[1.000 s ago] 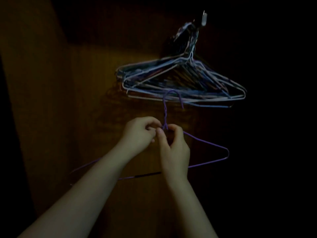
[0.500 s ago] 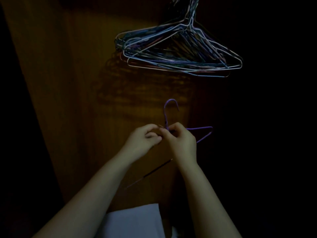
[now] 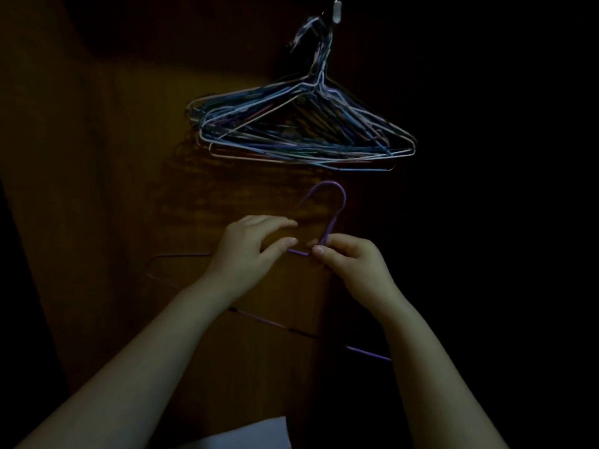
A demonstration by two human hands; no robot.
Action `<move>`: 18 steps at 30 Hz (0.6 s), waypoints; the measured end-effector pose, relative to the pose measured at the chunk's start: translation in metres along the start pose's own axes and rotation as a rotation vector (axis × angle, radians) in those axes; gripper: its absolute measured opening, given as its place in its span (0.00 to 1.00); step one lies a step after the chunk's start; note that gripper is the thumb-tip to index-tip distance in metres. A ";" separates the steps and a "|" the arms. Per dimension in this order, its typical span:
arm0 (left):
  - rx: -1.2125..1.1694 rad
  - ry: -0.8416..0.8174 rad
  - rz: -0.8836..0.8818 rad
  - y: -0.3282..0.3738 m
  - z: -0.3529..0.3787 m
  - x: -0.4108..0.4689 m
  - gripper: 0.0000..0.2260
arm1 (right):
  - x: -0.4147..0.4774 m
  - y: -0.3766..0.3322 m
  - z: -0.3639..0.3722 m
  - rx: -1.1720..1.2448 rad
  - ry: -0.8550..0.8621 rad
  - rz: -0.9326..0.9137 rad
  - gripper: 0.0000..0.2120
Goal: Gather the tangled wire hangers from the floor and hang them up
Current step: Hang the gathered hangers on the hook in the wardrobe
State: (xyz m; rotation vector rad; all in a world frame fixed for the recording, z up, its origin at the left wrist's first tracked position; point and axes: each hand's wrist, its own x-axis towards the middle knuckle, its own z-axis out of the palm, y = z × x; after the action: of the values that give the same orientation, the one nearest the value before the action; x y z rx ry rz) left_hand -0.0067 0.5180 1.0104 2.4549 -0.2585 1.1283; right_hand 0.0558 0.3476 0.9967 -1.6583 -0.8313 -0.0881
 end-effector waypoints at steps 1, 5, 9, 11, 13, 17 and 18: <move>0.006 -0.016 0.008 0.002 0.000 0.006 0.19 | 0.005 -0.001 -0.004 -0.001 0.023 -0.019 0.05; 0.084 0.051 0.046 0.006 -0.004 0.035 0.13 | 0.035 -0.015 -0.026 0.011 0.122 -0.127 0.07; 0.150 0.168 0.073 0.013 -0.016 0.081 0.08 | 0.080 -0.038 -0.055 -0.077 0.252 -0.202 0.09; 0.192 0.217 0.082 0.017 -0.021 0.109 0.07 | 0.109 -0.049 -0.070 -0.215 0.365 -0.228 0.11; 0.239 0.250 0.081 0.019 -0.023 0.141 0.07 | 0.138 -0.059 -0.081 -0.362 0.479 -0.255 0.14; 0.291 0.314 0.109 0.020 -0.032 0.196 0.08 | 0.185 -0.079 -0.091 -0.450 0.604 -0.311 0.15; 0.315 0.341 0.118 0.020 -0.034 0.207 0.08 | 0.196 -0.083 -0.093 -0.451 0.620 -0.332 0.15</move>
State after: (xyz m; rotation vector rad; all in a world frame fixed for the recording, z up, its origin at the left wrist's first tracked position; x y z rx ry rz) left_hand 0.0986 0.5171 1.1924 2.4758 -0.1296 1.7275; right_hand 0.1895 0.3586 1.1861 -1.7354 -0.6169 -1.0318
